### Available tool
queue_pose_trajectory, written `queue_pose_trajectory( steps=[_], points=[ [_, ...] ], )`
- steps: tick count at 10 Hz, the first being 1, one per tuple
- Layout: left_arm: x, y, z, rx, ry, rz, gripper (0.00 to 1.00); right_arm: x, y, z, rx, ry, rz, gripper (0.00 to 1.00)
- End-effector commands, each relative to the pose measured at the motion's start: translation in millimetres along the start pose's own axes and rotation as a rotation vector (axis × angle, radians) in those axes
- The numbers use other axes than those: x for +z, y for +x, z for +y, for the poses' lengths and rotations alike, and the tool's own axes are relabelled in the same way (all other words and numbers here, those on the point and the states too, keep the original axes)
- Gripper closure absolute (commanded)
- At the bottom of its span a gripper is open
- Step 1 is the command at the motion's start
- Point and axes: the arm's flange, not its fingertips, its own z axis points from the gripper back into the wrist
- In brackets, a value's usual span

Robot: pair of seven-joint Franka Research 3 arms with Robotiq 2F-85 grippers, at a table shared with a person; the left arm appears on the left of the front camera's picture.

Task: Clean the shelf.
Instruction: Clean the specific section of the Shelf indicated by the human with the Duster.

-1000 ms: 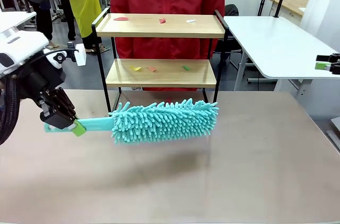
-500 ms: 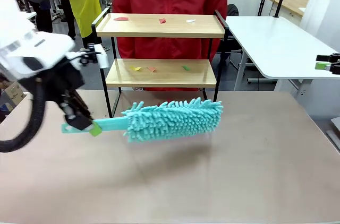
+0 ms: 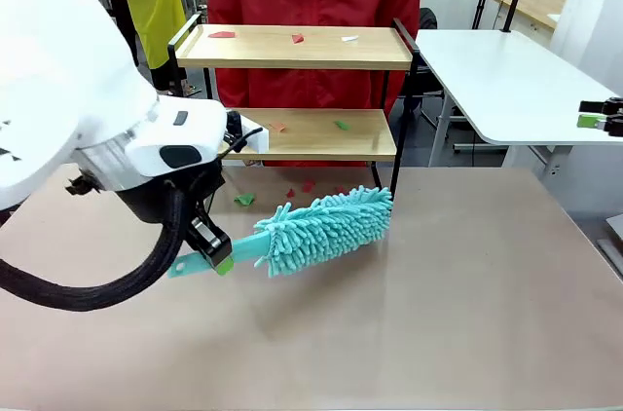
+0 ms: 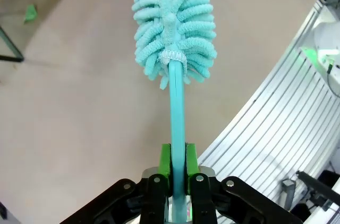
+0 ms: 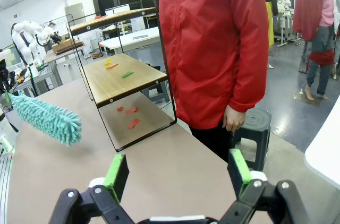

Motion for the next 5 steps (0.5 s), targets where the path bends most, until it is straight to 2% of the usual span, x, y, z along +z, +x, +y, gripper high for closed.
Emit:
queue_pose_trajectory(
  steps=[1,5],
  points=[
    [-9,11,-6,0.103,-0.002,-0.015,0.87,-2,3,2,0.005,0.002,-0.003,0.00],
    [-33,48,-10,0.279,-0.009,-0.078,0.87,-2,3,2,0.005,0.002,-0.003,0.00]
  ],
)
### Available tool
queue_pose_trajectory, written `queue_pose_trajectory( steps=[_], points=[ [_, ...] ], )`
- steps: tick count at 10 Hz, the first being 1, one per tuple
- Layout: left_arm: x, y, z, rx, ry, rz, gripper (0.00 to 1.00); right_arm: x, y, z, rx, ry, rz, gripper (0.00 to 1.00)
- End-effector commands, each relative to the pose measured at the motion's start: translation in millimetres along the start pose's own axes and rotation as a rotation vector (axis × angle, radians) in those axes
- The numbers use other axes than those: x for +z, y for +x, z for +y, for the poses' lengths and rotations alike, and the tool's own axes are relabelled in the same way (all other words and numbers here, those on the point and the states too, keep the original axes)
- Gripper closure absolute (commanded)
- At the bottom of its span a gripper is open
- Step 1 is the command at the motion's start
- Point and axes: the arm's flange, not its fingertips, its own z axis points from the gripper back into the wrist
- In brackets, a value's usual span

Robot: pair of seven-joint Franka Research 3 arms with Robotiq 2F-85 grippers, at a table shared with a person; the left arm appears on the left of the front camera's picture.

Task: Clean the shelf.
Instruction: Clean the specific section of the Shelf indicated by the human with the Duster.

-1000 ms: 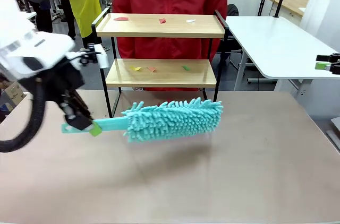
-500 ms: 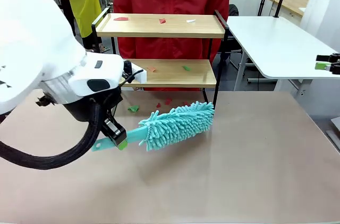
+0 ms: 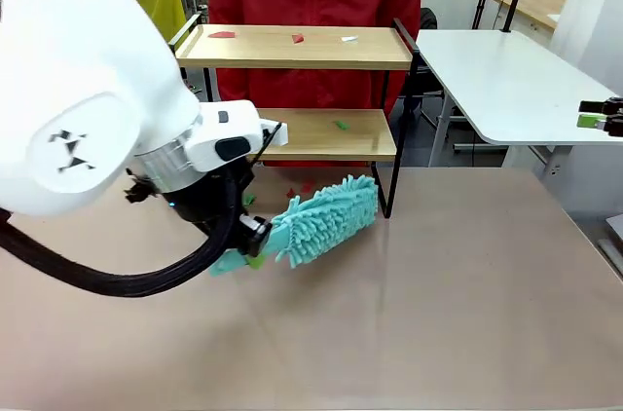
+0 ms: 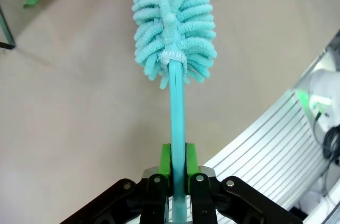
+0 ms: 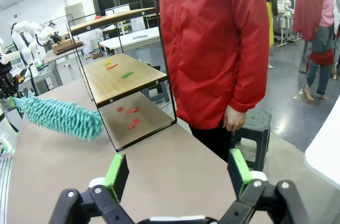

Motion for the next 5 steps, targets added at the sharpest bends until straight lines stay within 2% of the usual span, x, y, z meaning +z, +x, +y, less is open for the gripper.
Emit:
queue_pose_trajectory(
  steps=[1,5],
  points=[
    [-16,23,-16,0.097,-0.011,-0.072,0.87,-2,3,2,0.005,0.002,-0.003,0.00],
    [-48,53,-32,0.261,-0.023,-0.169,0.87,-2,3,2,0.005,0.002,-0.003,0.00]
  ],
)
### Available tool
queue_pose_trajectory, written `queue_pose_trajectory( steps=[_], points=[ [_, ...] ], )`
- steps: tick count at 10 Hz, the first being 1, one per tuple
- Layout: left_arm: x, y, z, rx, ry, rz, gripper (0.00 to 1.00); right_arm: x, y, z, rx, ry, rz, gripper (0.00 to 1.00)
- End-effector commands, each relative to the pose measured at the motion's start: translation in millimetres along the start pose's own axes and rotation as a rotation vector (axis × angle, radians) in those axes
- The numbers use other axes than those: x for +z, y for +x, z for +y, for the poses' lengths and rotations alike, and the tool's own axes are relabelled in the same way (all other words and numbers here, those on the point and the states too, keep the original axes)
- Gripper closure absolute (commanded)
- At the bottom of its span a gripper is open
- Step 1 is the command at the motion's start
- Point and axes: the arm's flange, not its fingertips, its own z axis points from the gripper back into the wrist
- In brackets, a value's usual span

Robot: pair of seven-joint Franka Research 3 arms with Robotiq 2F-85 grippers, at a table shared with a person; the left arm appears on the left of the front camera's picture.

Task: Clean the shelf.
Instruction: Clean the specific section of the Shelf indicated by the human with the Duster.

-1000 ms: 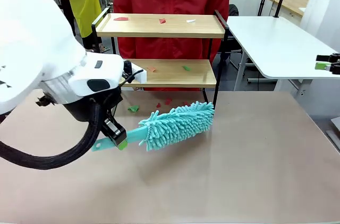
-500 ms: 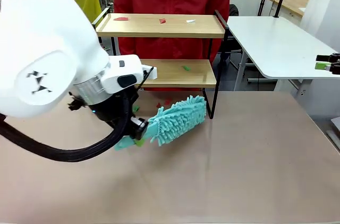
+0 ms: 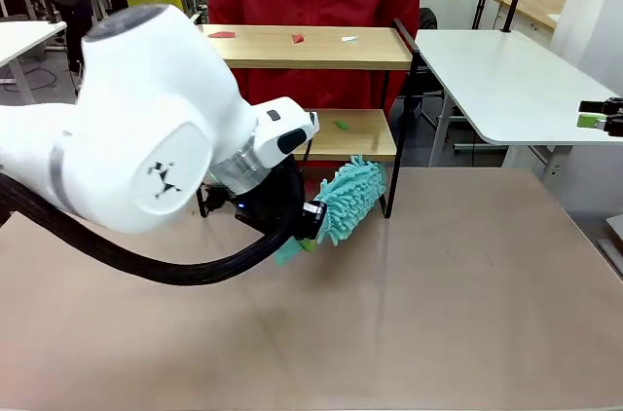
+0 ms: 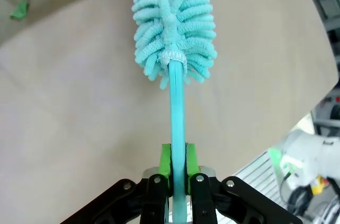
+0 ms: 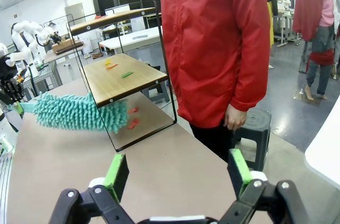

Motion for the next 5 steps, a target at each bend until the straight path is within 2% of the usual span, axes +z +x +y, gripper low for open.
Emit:
queue_pose_trajectory(
  steps=[1,5],
  points=[
    [-21,14,-13,0.092,0.028,-0.064,0.87,-2,3,2,0.005,0.002,-0.003,0.00],
    [-52,40,-37,0.190,0.037,-0.164,0.87,-2,3,2,0.005,0.002,-0.003,0.00]
  ],
)
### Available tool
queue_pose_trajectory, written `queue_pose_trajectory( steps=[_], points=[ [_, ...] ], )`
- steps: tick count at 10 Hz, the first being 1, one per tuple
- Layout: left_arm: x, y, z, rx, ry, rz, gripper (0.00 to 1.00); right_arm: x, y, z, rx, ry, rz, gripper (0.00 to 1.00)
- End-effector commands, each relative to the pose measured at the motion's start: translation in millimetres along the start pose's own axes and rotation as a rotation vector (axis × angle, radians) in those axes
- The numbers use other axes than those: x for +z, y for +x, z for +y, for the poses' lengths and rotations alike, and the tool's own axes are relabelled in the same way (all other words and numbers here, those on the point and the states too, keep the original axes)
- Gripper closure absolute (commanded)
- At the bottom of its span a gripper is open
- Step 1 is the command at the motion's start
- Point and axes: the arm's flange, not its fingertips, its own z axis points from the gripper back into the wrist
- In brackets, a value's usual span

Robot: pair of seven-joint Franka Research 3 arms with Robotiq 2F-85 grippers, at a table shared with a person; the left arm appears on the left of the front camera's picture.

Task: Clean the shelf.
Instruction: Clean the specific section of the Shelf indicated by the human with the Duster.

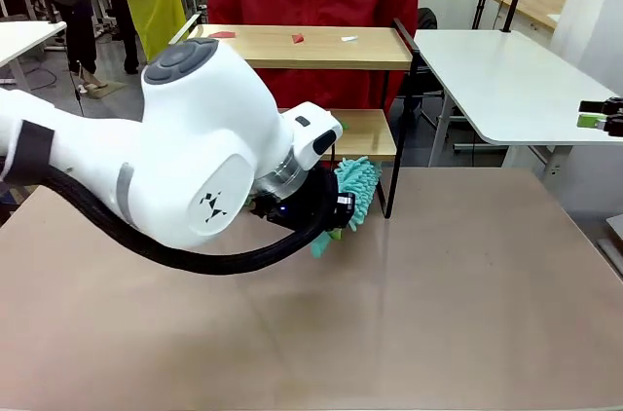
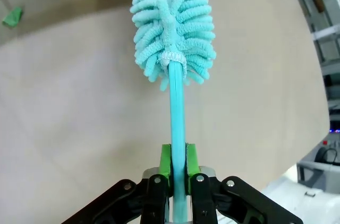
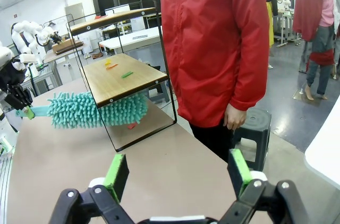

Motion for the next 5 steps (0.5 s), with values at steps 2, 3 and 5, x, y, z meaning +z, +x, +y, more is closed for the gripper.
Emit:
queue_pose_trajectory(
  steps=[2,3,5],
  points=[
    [-36,25,-31,0.090,0.075,-0.080,0.87,-2,3,2,0.005,0.002,-0.003,0.00],
    [-45,30,-35,0.092,0.085,-0.099,0.87,-2,3,2,0.005,0.002,-0.003,0.00],
    [-63,43,-43,0.109,0.071,-0.124,0.87,-2,3,2,0.005,0.002,-0.003,0.00]
  ],
)
